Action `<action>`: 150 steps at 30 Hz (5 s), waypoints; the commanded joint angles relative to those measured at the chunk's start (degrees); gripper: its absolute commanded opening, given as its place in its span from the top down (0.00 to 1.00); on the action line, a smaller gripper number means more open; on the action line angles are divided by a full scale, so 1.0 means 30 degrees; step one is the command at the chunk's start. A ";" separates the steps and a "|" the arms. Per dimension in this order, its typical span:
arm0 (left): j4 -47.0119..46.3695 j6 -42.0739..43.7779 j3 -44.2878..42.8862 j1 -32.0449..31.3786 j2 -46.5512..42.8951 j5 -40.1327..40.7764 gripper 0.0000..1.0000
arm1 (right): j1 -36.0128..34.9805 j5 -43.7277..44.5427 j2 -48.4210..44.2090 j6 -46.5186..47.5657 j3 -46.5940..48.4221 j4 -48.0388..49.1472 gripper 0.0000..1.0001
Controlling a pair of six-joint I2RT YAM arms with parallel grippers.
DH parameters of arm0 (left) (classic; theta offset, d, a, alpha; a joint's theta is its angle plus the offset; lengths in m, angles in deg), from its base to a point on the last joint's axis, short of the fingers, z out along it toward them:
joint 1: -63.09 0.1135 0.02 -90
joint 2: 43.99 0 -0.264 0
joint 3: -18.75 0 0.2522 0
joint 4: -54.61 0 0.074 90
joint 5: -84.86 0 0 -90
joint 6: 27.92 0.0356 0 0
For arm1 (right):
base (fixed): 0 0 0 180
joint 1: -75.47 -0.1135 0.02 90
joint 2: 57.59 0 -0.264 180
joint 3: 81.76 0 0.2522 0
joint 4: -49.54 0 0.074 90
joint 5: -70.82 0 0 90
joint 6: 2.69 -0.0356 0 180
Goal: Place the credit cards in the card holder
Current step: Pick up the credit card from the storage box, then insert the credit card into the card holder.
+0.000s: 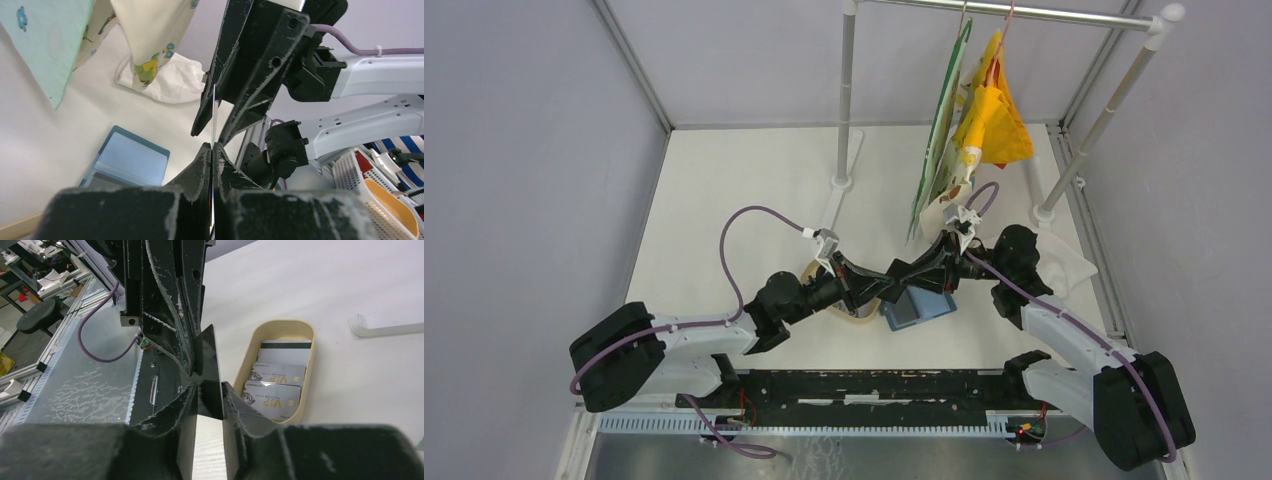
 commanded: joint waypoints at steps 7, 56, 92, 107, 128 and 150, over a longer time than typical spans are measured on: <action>-0.0706 -0.0173 -0.0902 -0.0081 0.0201 -0.0898 0.81 | 0.0030 -0.1336 0.0145 -0.0835 0.0167 0.1760 1.00; 0.7296 0.4687 -0.3414 -0.0080 0.1344 -0.4331 0.98 | 0.0244 -0.2919 0.1517 2.0205 0.5917 -2.0012 0.65; 0.9104 0.0559 -0.4414 -0.4123 0.4160 0.7321 0.70 | 0.3351 0.3105 0.5299 2.0670 0.7240 -2.4696 1.00; 1.1811 -0.0526 -0.7539 -0.4962 0.8757 1.0470 0.71 | 0.4253 0.1522 0.9959 1.7481 0.9065 -2.4246 1.00; 1.5778 -0.1495 -0.8016 -0.4953 0.9056 1.3164 0.80 | 0.4254 0.4170 1.1474 1.3885 0.7561 -2.0622 1.00; 1.6215 -0.1231 -0.8575 -0.4928 0.9833 1.2593 0.80 | 0.3744 0.5619 1.1157 1.2771 0.6937 -1.9238 1.00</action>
